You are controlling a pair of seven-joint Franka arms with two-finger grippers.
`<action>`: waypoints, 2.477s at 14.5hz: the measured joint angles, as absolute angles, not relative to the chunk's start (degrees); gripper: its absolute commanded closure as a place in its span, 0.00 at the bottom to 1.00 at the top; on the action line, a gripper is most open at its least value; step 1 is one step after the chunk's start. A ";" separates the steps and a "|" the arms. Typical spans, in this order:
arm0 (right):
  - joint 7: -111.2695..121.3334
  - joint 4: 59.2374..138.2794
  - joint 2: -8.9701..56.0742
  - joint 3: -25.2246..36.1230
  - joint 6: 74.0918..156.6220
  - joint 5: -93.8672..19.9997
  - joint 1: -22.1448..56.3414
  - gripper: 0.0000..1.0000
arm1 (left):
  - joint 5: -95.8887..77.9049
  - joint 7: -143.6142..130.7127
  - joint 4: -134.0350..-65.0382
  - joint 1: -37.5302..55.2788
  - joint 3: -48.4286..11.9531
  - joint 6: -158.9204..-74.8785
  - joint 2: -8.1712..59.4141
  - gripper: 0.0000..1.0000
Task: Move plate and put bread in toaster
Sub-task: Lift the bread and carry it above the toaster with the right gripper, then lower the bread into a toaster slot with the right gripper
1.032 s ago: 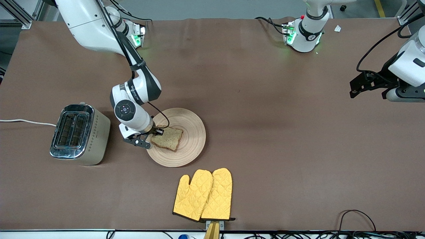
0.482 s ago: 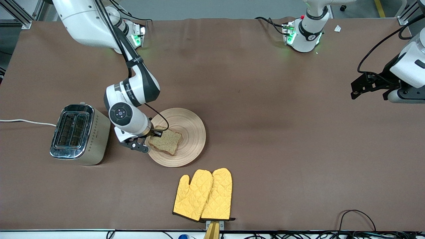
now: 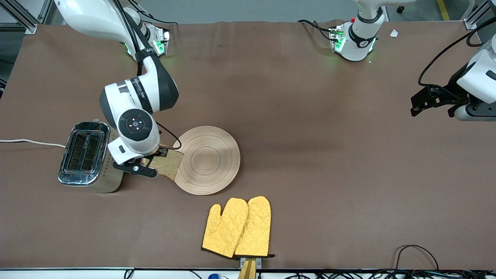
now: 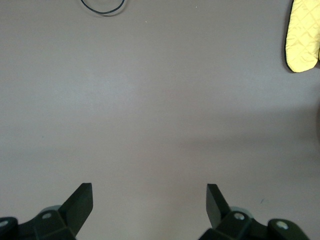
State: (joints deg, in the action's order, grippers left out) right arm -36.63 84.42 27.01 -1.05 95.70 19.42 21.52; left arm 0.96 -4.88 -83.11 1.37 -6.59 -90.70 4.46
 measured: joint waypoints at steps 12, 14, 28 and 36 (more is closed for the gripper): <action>-18.40 81.88 26.97 0.10 72.37 49.94 22.70 1.00 | 0.96 -4.81 -83.20 0.87 -6.52 -90.72 4.67 0.00; -19.61 81.88 27.01 0.44 72.34 51.45 21.71 1.00 | 0.96 -4.81 -83.20 0.85 -6.52 -90.72 4.67 0.00; -27.43 82.37 31.50 0.67 72.39 54.39 18.91 0.99 | 0.96 -4.80 -83.21 0.81 -6.51 -90.74 4.67 0.00; -29.33 84.85 33.55 0.64 72.54 54.39 18.33 0.82 | 0.96 -4.80 -83.23 0.72 -6.51 -90.74 4.67 0.00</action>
State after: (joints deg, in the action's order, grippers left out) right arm -29.33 84.85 33.55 0.64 72.54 54.39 18.33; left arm 0.96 -4.80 -83.23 0.72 -6.51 -90.74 4.67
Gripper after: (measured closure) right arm 0.952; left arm 0.000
